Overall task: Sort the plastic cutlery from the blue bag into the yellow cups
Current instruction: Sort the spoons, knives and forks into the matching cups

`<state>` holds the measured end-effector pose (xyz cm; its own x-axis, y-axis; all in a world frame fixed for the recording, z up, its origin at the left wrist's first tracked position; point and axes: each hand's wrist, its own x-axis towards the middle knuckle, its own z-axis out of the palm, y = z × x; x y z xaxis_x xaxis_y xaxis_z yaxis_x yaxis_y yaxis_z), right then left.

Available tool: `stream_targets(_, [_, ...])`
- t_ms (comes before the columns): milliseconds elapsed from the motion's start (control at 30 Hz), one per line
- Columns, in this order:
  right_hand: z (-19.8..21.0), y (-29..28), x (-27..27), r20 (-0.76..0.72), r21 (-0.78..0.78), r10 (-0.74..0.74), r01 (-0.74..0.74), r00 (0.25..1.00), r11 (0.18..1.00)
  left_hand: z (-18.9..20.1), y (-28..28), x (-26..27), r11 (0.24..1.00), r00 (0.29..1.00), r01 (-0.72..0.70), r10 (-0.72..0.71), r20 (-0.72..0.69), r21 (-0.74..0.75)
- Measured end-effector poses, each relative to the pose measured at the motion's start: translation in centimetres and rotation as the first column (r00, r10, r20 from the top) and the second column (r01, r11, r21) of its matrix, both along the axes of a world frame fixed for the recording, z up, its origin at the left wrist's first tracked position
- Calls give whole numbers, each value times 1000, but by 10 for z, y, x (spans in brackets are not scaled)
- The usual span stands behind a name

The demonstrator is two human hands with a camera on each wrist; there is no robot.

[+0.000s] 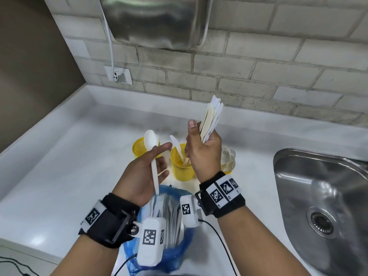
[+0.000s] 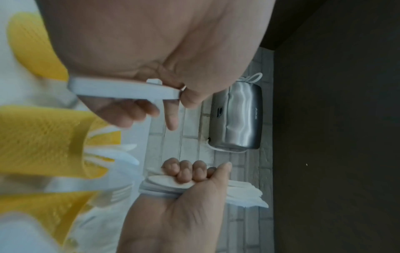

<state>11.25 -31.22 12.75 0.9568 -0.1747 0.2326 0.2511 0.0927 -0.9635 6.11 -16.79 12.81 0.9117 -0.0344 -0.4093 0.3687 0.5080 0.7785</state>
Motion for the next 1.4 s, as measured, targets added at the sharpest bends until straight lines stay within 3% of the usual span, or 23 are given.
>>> stream_targets(100, [-10, 6, 11, -10, -44, -30, 30, 999, 999, -1, 6, 1, 984, 993, -114, 109, 36, 140])
stream_targets(267, [-29, 21, 23, -39, -85, -13, 10, 999, 996, 1, 11, -1, 970, 980, -176, 158, 118, 169])
stream_targets(400, [-42, 24, 28, -42, -134, 34, -39, 999, 990, 0, 11, -4, 875, 964, -206, 103, 246, 438])
stream_targets(800, [-45, 22, 30, -99, -199, 0, -20, 995, 980, 1, 20, -2, 797, 933, -285, 103, 344, 532])
stream_targets(967, [-37, 20, 26, 10, -296, -8, 11, 1000, 955, 6, 31, 4, 745, 898, -361, 116, 425, 561])
stream_targets(1067, [-27, 16, 19, 163, -419, -39, 105, 986, 902, 10, 42, 9, 673, 868, -426, 114, 484, 605])
stream_targets(1200, [-12, 10, 8, 308, -459, -32, 178, 951, 870, 16, 55, 20, 531, 848, -476, 68, 525, 701])
stream_targets(1333, [-15, 0, -2, 296, -593, 39, 151, 954, 791, 20, 64, 36, 332, 858, -466, -56, 510, 820])
stream_targets(1400, [-23, -6, -8, 191, -710, 108, 61, 976, 701, 17, 66, 45, 231, 866, -444, -138, 481, 866])
